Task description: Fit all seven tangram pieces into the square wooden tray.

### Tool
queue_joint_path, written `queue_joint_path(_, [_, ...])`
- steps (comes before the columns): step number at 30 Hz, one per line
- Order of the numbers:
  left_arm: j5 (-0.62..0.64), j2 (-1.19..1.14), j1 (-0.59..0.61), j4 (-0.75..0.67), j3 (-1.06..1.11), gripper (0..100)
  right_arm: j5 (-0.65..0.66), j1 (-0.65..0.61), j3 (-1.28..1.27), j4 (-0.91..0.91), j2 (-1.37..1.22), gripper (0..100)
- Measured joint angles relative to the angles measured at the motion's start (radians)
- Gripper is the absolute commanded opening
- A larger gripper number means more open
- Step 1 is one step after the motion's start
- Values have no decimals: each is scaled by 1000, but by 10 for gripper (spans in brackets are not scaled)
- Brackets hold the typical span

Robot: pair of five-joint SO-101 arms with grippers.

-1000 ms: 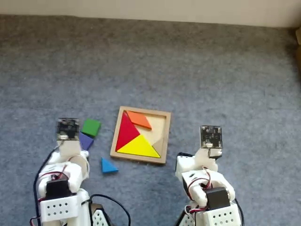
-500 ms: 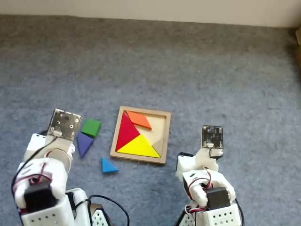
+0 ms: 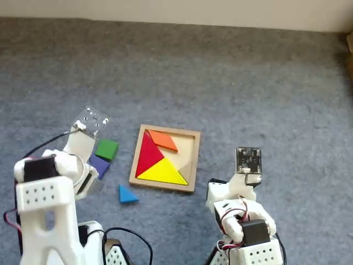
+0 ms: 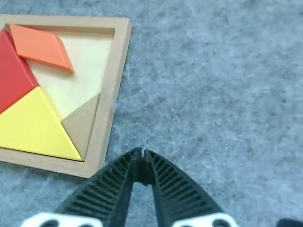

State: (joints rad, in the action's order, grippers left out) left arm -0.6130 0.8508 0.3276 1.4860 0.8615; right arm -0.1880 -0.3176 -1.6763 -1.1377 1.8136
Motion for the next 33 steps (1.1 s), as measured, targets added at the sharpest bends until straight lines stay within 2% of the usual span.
queue_joint_path(8, [0, -308, 0, -167, -3, 256, 0, 0, 0, 0, 0, 5])
queue_joint_path(14, [-6, -391, -3, -242, -6, 252, 0, 0, 0, 0, 0, 5])
queue_joint_path(21, [-140, -379, -172, -163, -6, 255, 0, 0, 0, 0, 0, 5])
queue_joint_path(24, [-166, -371, -252, -157, -6, 252, 0, 0, 0, 0, 0, 5])
queue_joint_path(33, [-365, -370, -450, -152, 54, 252, 0, 5, 0, 0, 0, 5])
